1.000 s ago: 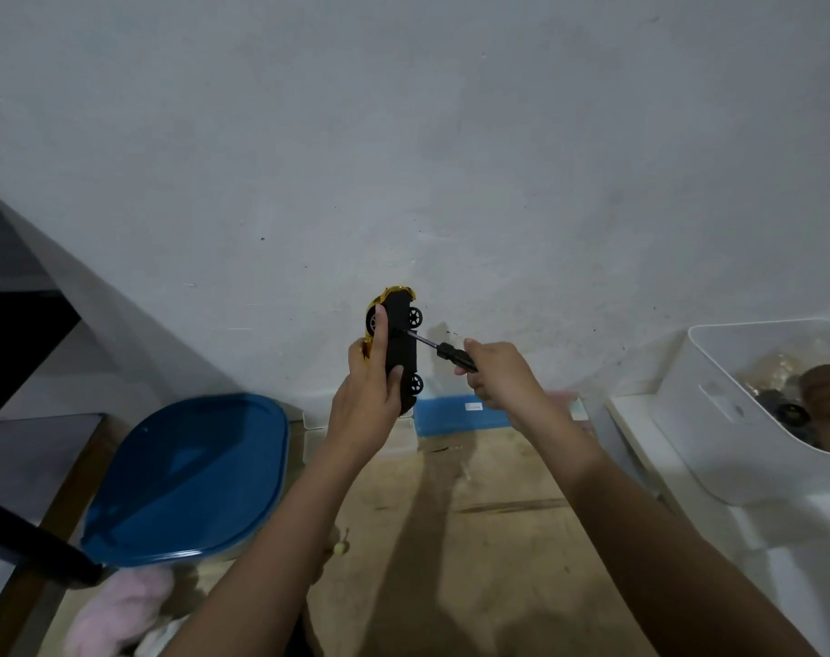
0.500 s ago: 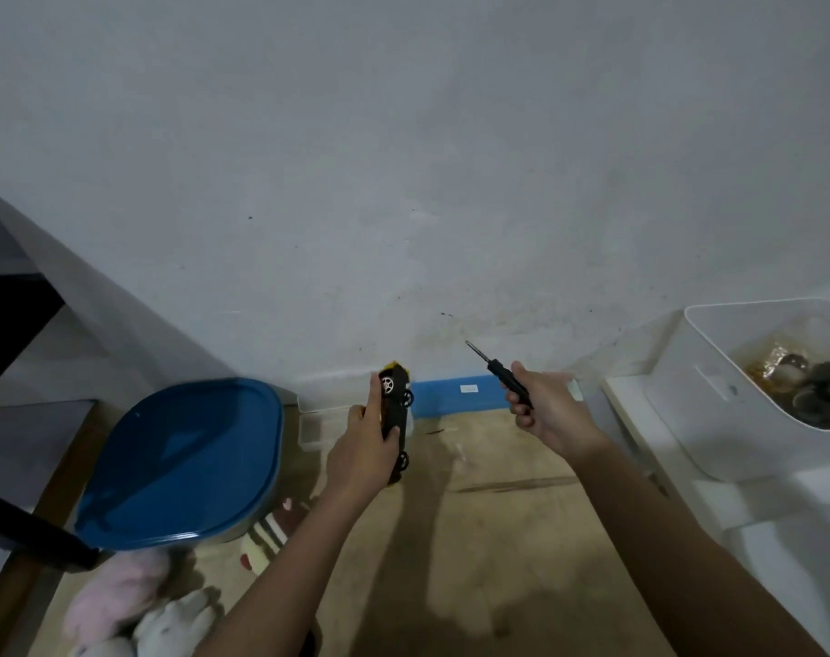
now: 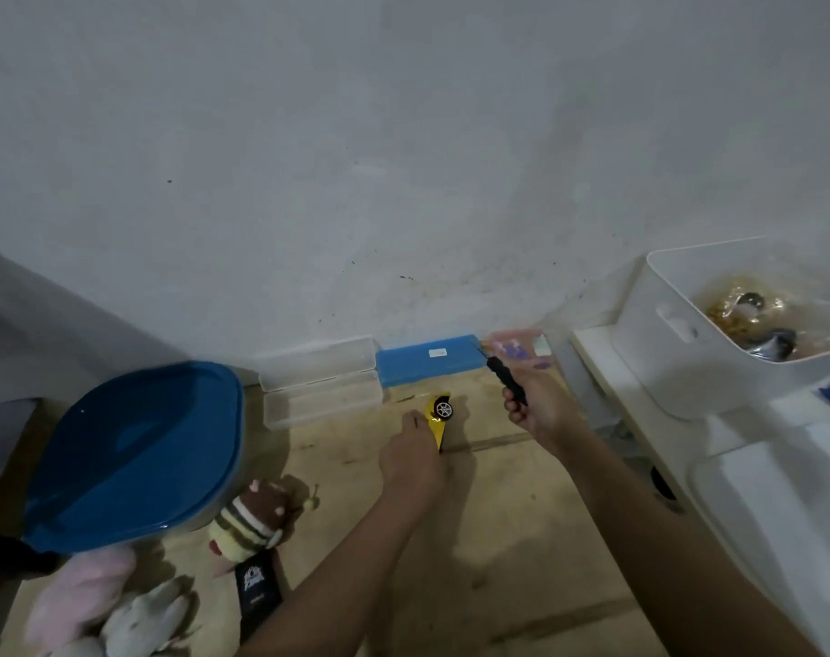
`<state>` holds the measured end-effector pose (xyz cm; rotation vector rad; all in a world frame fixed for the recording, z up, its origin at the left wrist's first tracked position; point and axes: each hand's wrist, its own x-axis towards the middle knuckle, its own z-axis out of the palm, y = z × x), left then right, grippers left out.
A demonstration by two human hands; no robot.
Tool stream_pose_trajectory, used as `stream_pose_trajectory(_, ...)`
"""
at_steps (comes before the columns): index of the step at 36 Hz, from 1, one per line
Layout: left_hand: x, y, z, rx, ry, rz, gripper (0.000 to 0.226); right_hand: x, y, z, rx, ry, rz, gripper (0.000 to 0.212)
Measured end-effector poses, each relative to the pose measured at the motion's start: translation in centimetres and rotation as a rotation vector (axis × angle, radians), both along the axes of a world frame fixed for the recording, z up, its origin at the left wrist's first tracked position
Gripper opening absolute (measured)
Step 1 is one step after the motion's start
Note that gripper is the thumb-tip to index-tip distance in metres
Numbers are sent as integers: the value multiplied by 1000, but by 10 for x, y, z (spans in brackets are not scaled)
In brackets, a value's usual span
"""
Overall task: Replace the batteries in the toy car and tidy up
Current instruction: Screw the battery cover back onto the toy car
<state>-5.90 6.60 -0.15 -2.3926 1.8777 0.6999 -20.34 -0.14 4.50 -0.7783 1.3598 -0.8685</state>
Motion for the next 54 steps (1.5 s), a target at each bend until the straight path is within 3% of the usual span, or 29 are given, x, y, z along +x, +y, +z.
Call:
stream_pose_trajectory(6,-35,-17,1,16,26,-75,50,-29,6,0,17,26,-95,21)
stream_pose_trajectory(13,-51,-20,-13,-99,28,-68,56,-60,17,-8,46,27,-142,23)
stream_pose_trajectory(16,-55,-15,-18,-52,283,121,66,-68,18,-15,42,44,-154,20)
stream_pose_trajectory(19,-61,-17,-21,-29,493,165,67,-73,17,-24,31,84,-149,17)
stream_pose_trajectory(25,-85,-22,-21,111,354,155,66,-80,11,-31,-79,247,-51,24)
stream_pose_trajectory(34,-115,-34,-25,87,183,232,75,-99,-18,-42,-87,285,83,26)
stream_pose_trajectory(46,-129,-22,-43,-54,194,300,74,-100,-34,-61,-267,541,270,24)
stream_pose_trajectory(54,-106,-13,-39,-147,386,374,57,-62,-37,-52,-437,657,349,24)
